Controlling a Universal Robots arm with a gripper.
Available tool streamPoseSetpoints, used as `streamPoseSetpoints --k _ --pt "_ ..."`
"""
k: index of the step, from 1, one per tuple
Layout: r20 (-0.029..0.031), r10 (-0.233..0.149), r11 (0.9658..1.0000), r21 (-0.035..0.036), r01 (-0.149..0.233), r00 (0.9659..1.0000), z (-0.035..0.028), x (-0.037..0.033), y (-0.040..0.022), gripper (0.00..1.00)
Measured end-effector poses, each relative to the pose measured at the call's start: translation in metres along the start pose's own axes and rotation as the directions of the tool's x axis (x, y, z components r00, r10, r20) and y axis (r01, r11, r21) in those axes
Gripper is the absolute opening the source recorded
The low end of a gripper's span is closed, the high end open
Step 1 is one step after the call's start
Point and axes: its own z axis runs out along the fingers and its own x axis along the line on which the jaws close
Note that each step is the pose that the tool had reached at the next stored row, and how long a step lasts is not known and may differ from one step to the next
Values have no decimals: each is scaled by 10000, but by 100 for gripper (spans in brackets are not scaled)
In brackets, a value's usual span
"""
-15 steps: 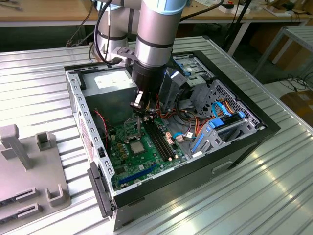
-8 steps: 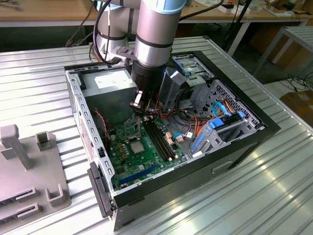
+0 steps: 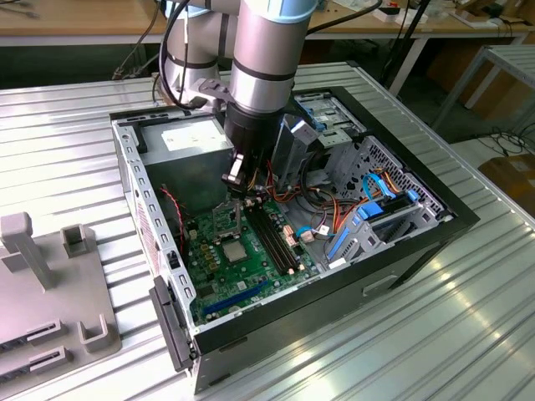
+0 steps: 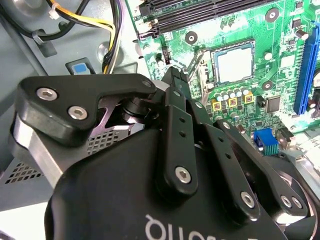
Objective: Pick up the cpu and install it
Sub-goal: 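Close the cpu cover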
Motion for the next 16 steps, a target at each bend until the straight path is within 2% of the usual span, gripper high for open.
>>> streamPoseSetpoints --k 16 --pt "18 -191 9998 -1 191 9998 -13 5 -6 11"
